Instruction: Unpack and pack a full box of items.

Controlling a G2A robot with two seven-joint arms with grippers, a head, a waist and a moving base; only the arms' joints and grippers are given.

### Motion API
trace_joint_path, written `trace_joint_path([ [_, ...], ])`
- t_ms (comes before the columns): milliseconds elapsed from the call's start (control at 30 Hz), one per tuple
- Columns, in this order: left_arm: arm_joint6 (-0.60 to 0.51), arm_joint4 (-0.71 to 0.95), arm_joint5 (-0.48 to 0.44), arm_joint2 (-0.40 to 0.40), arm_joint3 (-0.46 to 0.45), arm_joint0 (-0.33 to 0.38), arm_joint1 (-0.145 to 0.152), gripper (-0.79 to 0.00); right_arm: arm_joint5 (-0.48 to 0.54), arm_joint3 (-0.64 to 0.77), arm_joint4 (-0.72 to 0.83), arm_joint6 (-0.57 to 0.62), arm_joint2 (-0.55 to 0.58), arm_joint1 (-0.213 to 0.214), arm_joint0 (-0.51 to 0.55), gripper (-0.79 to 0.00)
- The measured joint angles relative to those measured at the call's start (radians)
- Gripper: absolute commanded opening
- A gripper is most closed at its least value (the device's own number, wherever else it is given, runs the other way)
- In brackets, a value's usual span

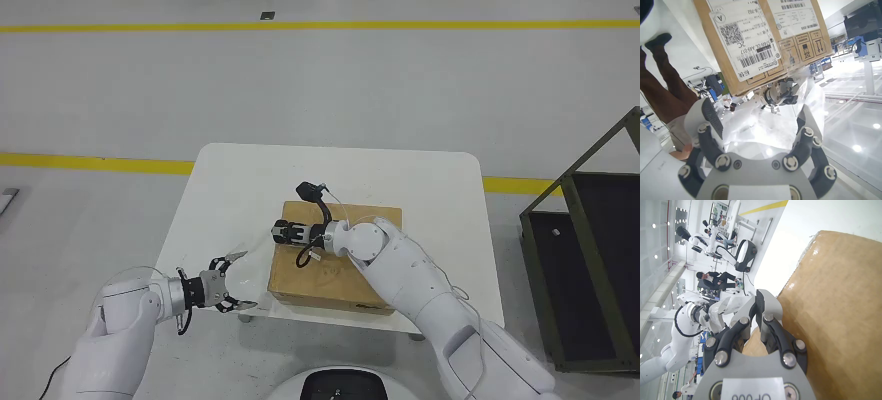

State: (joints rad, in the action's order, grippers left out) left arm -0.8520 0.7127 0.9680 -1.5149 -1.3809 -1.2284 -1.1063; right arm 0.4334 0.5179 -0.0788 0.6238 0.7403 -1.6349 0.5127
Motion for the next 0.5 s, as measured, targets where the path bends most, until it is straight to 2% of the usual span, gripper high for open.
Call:
trace_joint_path([
  [333, 0.005, -0.029, 0.005, 0.028, -0.009, 0.001, 0.070, 0.000, 0.002, -0.020, -0.014, -0.003, 0.004, -0.011, -0.003, -0.785],
  [500, 0.015, 0.093, 0.015, 0.076, -0.028, -0.009, 0.111, 0.000, 0.001, -0.030, -0.023, -0.007, 0.006, -0.015, -0.003, -0.785],
])
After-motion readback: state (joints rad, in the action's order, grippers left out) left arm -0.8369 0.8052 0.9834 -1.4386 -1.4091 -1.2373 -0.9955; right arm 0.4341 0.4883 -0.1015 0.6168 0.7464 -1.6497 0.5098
